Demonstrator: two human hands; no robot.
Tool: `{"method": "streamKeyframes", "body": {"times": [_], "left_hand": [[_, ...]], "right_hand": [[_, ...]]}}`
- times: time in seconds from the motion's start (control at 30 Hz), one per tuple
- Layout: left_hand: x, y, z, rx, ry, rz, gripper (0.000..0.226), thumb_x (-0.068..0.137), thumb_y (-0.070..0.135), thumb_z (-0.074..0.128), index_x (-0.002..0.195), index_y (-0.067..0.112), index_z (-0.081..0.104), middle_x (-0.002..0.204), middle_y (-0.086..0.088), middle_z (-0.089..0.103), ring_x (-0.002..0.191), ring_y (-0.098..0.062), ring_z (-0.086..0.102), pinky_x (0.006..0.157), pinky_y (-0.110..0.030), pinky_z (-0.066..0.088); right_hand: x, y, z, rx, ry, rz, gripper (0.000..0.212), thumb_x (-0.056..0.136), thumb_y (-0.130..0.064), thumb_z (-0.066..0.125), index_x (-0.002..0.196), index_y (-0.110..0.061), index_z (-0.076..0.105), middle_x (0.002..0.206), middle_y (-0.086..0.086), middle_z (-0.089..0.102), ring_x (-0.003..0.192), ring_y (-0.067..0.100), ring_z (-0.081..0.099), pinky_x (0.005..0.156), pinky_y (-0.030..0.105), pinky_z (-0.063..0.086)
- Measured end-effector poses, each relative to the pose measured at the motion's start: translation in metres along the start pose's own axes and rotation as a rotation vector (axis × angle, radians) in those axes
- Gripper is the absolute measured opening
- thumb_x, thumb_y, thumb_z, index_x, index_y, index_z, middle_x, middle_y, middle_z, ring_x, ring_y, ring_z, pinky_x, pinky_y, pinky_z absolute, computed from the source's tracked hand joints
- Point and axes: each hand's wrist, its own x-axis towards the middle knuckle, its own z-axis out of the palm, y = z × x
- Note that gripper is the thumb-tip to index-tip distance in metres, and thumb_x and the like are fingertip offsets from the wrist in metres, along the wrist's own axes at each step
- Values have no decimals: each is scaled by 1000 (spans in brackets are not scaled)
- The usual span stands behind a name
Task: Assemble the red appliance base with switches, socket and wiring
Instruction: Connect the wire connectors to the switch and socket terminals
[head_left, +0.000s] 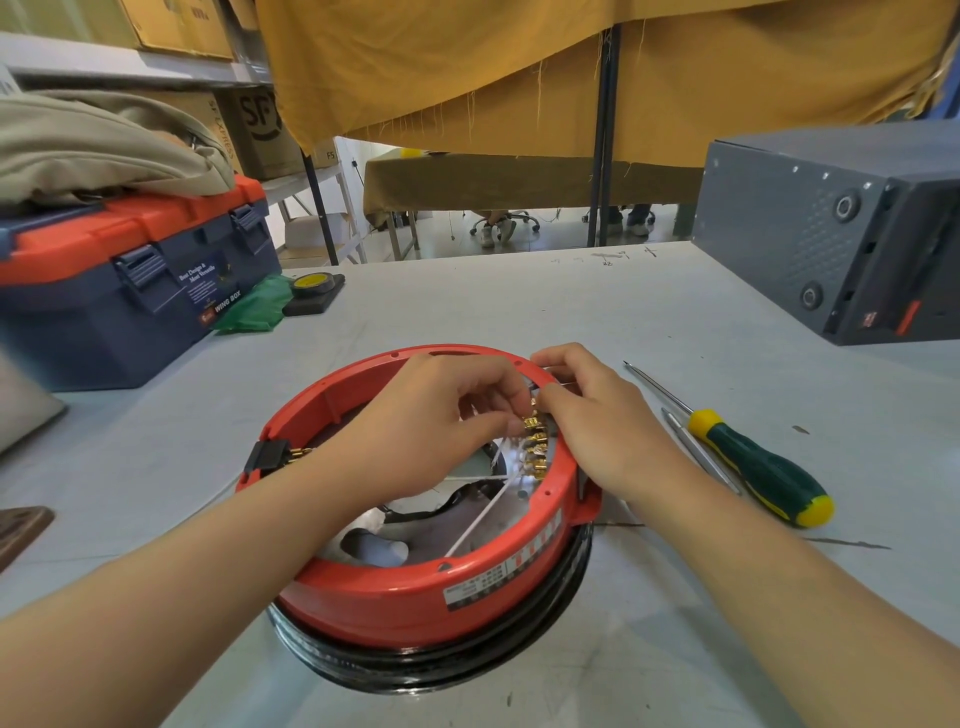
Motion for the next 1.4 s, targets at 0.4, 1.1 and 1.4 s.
{"method": "streamKeyframes", "body": {"times": [0.4, 1.1, 1.4], "left_hand": [[0, -1, 1, 26, -9, 22, 10, 82, 7, 68, 83, 16, 68, 74, 10, 67, 73, -4, 61, 71, -23, 48], [0, 2, 3, 28, 2, 56, 9, 82, 5, 67, 86, 13, 68, 77, 6, 68, 75, -5, 60, 74, -26, 47], [-3, 0, 1, 75, 12, 84, 20, 83, 2, 64, 89, 20, 67, 81, 17, 65, 81, -3, 61, 72, -11, 44]], "right_hand": [[0, 0, 0, 5, 5, 0, 21, 92, -21, 47, 109, -31, 55, 107, -7, 61, 83, 0, 57, 59, 16, 40], [1, 1, 1, 9, 8, 0, 21, 92, -20, 47, 108, -32, 55, 106, -6, 61, 85, 0, 57, 62, 16, 42], [2, 1, 0, 10, 4, -5, 21, 91, -20, 48, 107, -32, 55, 106, -7, 61, 82, 0, 58, 58, 13, 42]]}}
